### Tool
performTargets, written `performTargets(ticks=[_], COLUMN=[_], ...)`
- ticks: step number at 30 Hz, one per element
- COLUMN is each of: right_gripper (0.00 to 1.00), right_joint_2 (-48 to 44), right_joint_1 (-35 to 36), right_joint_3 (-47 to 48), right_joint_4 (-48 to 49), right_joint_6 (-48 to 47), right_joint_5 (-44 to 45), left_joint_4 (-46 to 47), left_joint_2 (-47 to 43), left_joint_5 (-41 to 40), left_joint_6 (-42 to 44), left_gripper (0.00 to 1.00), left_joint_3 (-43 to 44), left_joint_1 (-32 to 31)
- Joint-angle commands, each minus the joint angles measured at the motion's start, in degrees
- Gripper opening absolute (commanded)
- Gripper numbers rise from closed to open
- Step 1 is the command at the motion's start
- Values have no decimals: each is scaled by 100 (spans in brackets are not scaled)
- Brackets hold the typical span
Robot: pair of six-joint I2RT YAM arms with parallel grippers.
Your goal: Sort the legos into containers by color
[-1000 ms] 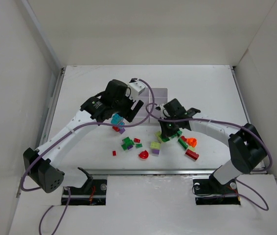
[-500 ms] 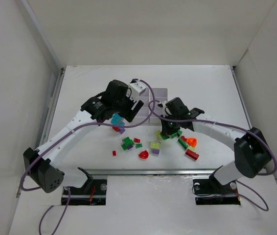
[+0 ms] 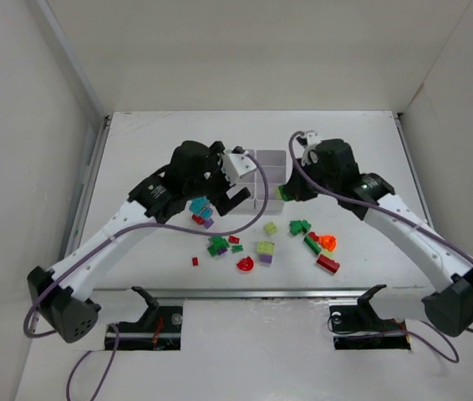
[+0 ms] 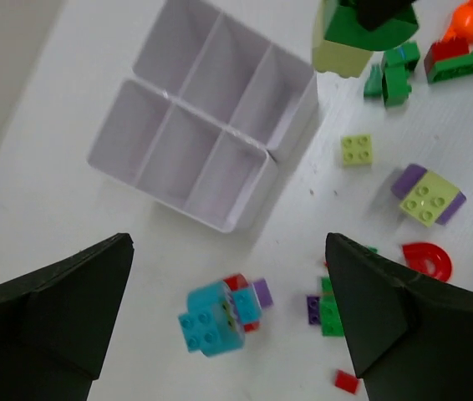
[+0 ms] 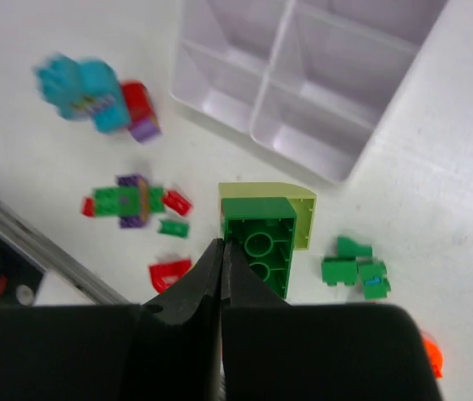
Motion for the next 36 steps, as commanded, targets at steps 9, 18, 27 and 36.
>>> performTargets(ticks=[9,18,27,36], right_gripper=[0,0,0,0], right_joint_2=[-827,-942,-890,-837], right_joint_1=[-6,-6,-6,-6], right_joint_3=[755,570,518,404], right_joint_4=[841,1395,1395,1448], right_joint_6=[773,1152,1152,1152], right_joint_5=[-744,-1289,-1404,-1404], left_joint_4=[2397,2698,2506,2382], left_joint_2=[-480,-137,100,39], left_joint_5=[678,502,502,431], left_joint_6=[1218,1508,1437,1376], left_gripper=[99,99,77,48], left_joint_3=[-457,-484,-158,-44], left_joint_1=[-593,-892,-892,-892])
